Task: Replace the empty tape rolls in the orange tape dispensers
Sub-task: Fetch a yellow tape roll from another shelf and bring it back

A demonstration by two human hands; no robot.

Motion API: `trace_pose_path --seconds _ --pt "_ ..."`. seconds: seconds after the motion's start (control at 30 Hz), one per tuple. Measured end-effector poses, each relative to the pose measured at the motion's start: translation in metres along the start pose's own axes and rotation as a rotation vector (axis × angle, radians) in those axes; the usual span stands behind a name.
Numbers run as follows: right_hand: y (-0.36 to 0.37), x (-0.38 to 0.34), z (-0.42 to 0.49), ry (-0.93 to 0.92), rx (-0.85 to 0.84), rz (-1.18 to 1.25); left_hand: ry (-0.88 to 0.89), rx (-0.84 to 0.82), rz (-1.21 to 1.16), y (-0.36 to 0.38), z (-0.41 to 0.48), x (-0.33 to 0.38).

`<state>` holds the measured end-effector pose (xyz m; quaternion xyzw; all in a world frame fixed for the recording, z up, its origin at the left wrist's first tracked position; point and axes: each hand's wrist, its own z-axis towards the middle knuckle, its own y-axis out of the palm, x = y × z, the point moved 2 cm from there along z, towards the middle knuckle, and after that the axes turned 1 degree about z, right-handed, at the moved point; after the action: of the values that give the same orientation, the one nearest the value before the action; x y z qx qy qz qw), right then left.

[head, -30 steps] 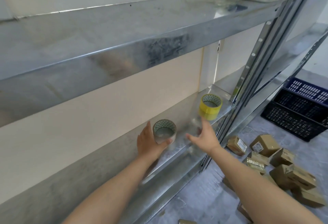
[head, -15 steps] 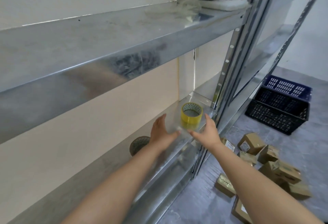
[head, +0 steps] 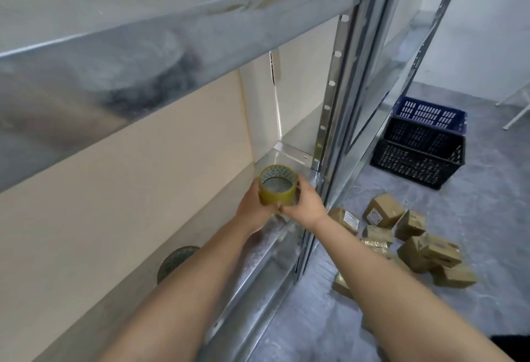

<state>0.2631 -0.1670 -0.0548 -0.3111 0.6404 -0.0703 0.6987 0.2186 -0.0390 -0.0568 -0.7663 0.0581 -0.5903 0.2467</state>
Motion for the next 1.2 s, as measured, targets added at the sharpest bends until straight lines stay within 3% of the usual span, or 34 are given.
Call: trace_pose_path --seconds 0.27,0.47,0.67,0.93,1.2 --pt "-0.003 -0.009 -0.007 -0.008 0.058 0.003 0.005 0.11 0.025 -0.004 -0.006 0.008" --pt "-0.007 -0.049 -0.031 -0.089 0.091 0.036 0.108 0.18 -0.013 -0.042 -0.041 0.029" --pt "0.003 -0.096 -0.067 -0.169 -0.009 -0.017 0.139 0.2 0.01 -0.093 -0.101 0.026" --pt "0.068 -0.161 -0.154 -0.272 -0.167 -0.025 0.095 0.315 0.008 -0.168 -0.215 -0.018" --pt "0.156 -0.212 -0.235 -0.379 -0.353 0.006 0.026 0.541 -0.002 -0.237 -0.337 -0.074"
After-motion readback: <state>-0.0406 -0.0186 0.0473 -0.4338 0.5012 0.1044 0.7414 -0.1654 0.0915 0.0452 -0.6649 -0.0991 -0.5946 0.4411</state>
